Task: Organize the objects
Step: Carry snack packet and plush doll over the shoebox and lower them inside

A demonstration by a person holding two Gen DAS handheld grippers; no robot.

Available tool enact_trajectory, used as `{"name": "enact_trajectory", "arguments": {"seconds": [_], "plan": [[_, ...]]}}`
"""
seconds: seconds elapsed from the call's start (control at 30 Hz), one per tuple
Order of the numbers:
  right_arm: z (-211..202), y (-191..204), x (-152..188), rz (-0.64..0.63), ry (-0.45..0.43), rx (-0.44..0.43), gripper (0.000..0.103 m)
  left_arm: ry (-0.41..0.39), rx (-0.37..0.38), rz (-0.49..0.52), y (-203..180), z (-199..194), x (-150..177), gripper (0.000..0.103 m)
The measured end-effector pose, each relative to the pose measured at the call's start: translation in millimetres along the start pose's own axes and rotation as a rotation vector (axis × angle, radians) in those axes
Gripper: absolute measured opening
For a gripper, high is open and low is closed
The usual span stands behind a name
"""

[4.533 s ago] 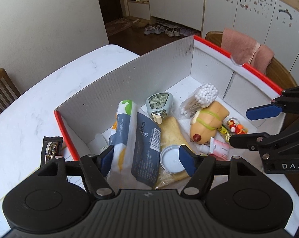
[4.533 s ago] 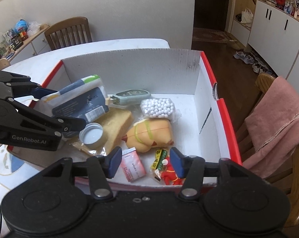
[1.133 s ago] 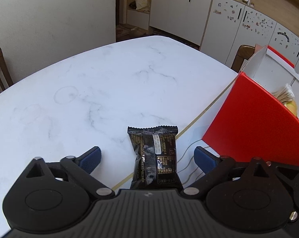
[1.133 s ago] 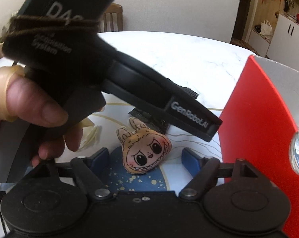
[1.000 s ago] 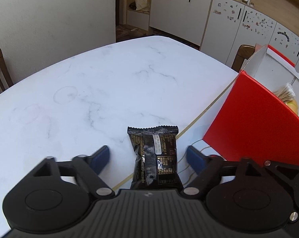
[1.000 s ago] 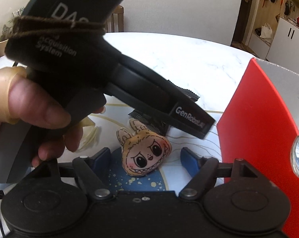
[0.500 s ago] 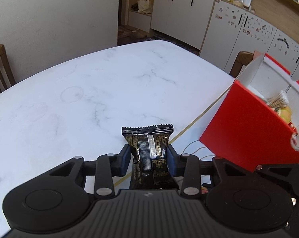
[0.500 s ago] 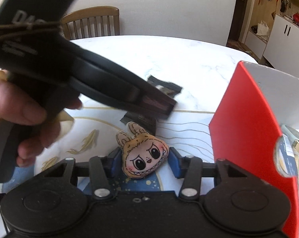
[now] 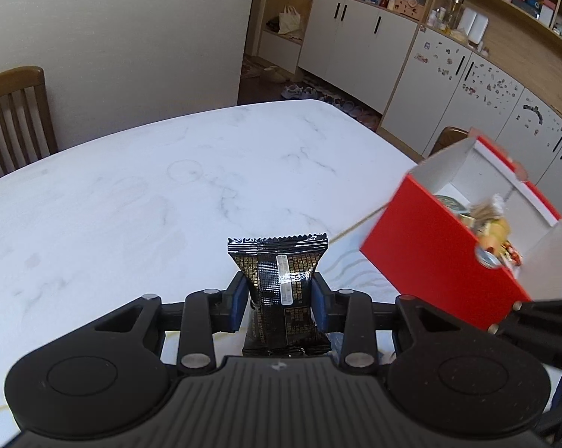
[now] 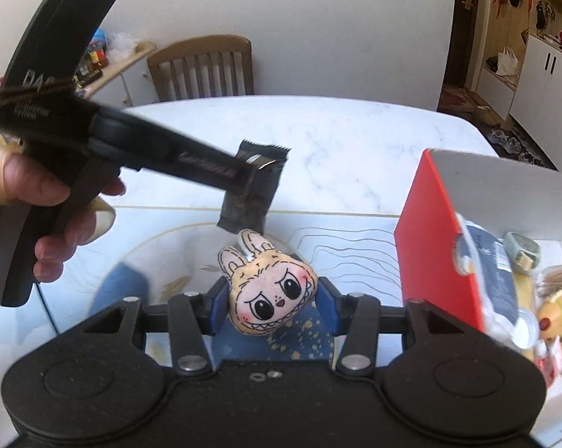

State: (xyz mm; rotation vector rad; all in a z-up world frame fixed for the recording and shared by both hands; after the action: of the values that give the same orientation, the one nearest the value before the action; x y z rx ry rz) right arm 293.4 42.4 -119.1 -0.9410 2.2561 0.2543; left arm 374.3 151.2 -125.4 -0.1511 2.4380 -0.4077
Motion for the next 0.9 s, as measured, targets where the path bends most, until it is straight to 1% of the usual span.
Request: {"name": "enact_trajectory", "arguments": {"seconds": [0.13,0.2,0.33,0.47,0.73,0.9], "plan": [[-21.4,-6.0,2.1,0.022,-0.021,-0.019,0.047,-0.012,-0.015,0.005,-3.1,-26.1,8.0,0.034],[-32.0,-7.4,4.6,0.029,-0.026,-0.025,0.047,-0.005,-0.007,-0.006,-6.1,-37.1,13.4,0.034],[-53.8,-12.2,9.6,0.041,-0.036,-0.036,0.047,0.003,0.007,0.003,-19.1,-55.3,25.2,0.034],[-74.3,-26.8,14.9,0.058,-0.05,-0.038,0.048,0.017,0.03,0.018,-36.4,-69.0,35.6,0.034],[-106.5,-73.4,33.8,0.102,-0.084,0.001,0.048,0.04,0.062,0.071,-93.7,-81.9,55.8,0.034],[-119.1,-107.4,49.3,0.117,-0.098,0.032,0.048,0.049,0.07,0.1,-132.0,-76.5,63.8,0.034]]}}
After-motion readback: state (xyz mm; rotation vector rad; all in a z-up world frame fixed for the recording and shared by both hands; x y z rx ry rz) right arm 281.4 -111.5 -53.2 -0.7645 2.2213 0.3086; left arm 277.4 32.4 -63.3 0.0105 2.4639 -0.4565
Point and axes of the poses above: each gripper's, at about its wrist camera, not at the fingertips, and z roughly the way its jaws point, y to its left, x to its underside, the point moved 5 cm from there along z, roughly the way its jaws point, and after that the axes turned 15 degrees about -z, right-handed, at the moved point
